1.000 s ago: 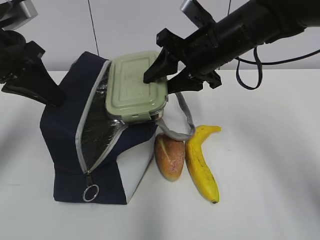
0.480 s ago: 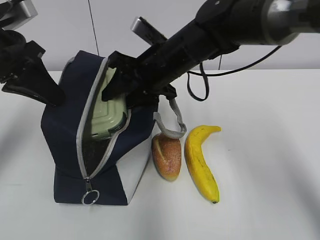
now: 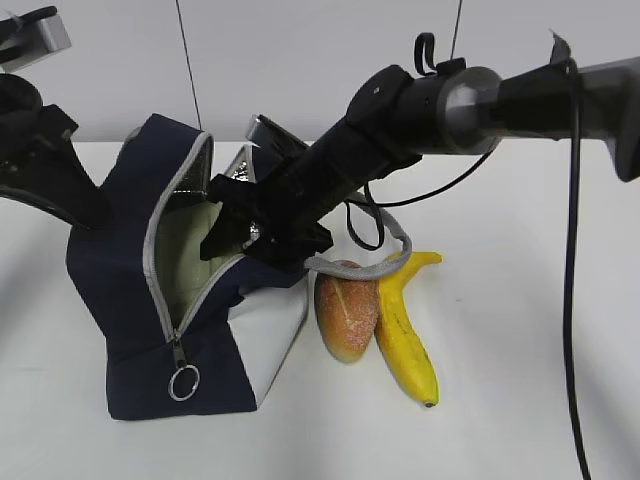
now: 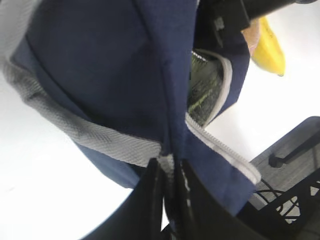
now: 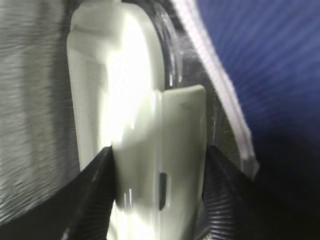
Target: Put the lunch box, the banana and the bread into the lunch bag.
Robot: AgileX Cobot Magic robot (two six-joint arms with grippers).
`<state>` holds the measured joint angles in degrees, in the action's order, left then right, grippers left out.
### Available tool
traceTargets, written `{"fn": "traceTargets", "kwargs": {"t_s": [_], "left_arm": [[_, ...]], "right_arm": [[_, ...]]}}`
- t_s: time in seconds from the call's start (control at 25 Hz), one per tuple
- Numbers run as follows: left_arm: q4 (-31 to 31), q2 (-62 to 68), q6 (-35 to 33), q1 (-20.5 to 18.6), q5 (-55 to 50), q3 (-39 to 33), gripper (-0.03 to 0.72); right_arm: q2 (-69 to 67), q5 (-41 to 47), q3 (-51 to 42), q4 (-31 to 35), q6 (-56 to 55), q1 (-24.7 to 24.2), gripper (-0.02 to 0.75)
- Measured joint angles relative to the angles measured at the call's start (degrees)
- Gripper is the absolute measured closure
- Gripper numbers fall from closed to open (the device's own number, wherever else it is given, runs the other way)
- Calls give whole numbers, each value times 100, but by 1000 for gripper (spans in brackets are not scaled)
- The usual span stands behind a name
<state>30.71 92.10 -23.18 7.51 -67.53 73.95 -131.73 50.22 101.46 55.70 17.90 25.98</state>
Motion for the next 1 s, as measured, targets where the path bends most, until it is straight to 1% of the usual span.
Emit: {"fn": "traceTargets", "kwargs": {"t_s": [0.4,0.48,0.6,0.64,0.76,0.88,1.0], "left_arm": [[-142,0,31,0,-46,27,673],[-151,0,31,0,-59,27,673],[-151,0,31,0,-59,27,673],[-151,0,36,0,-59,27,673],[-151,0,36,0,-61,27,673],[-151,0,36,0,-61,27,673],[-151,0,36,0,-82,27,673]], "right_arm": [[-188,-9,22,125,-111,0,339],[-188,3,32,125,-137,0,309],[-188,126,74,85,-174,0,211],[-188,182,105,21,-207,0,190],[-188,513,352,-490,-477,0,159],[-188,1019,856,-1320,-965,-14,154],[-188,1621,1448,-1976,-1379,-14,153]]}}
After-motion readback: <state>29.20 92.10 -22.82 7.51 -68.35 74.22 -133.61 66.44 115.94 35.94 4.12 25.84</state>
